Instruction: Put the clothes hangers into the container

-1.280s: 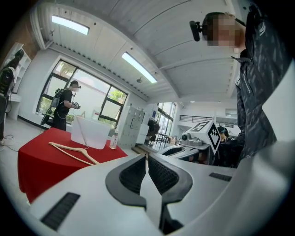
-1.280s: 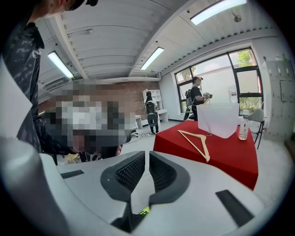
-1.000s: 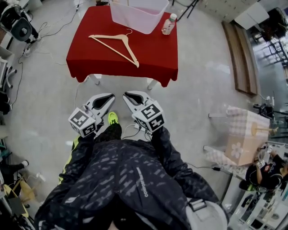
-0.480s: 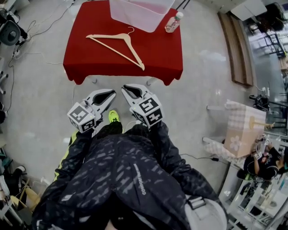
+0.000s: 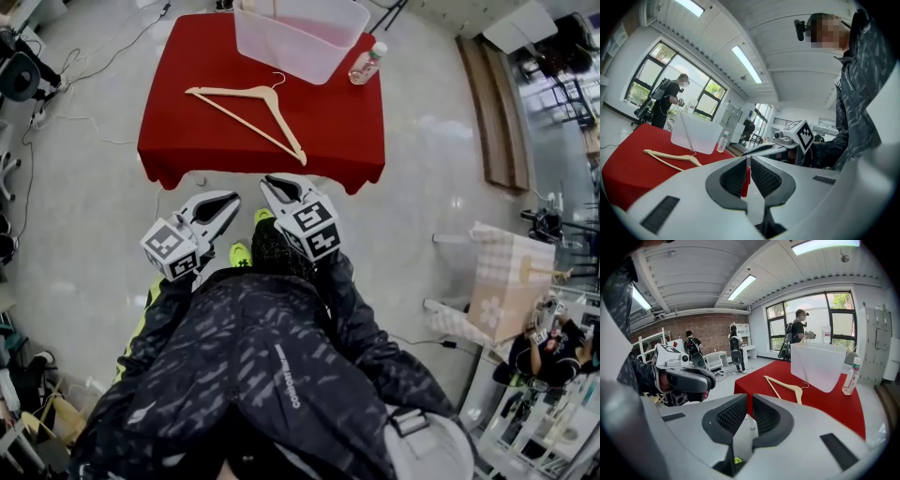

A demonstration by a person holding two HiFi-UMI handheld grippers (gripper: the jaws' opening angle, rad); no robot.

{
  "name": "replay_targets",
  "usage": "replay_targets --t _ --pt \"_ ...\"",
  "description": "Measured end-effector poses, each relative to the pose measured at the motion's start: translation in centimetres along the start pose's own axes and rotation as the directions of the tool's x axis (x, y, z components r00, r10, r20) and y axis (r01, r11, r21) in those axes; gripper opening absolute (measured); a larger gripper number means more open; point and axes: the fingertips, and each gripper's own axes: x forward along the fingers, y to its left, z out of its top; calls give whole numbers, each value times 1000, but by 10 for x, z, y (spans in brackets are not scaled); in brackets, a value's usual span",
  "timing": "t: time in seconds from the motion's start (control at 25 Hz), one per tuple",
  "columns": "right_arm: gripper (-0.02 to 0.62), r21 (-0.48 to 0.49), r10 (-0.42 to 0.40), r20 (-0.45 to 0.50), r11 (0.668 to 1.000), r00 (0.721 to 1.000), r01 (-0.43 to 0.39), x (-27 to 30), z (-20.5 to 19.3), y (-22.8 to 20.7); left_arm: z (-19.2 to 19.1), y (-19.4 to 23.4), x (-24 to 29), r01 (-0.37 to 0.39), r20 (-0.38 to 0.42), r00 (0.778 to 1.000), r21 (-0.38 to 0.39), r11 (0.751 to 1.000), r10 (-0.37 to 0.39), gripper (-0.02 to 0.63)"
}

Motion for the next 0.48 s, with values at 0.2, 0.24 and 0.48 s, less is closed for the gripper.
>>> replay_targets --t 0.2,0.24,0.48 --pt "69 11 6 -22 1000 1000 -6 27 6 -27 9 29 11 -41 5 999 -13 999 41 23" --pt "92 16 8 -31 1000 999 -7 34 6 -33 10 35 14 -49 4 999 -19 999 50 23" --pt "144 58 -15 -87 998 996 20 67 6 -79 10 75 39 -70 -5 998 -30 997 69 23"
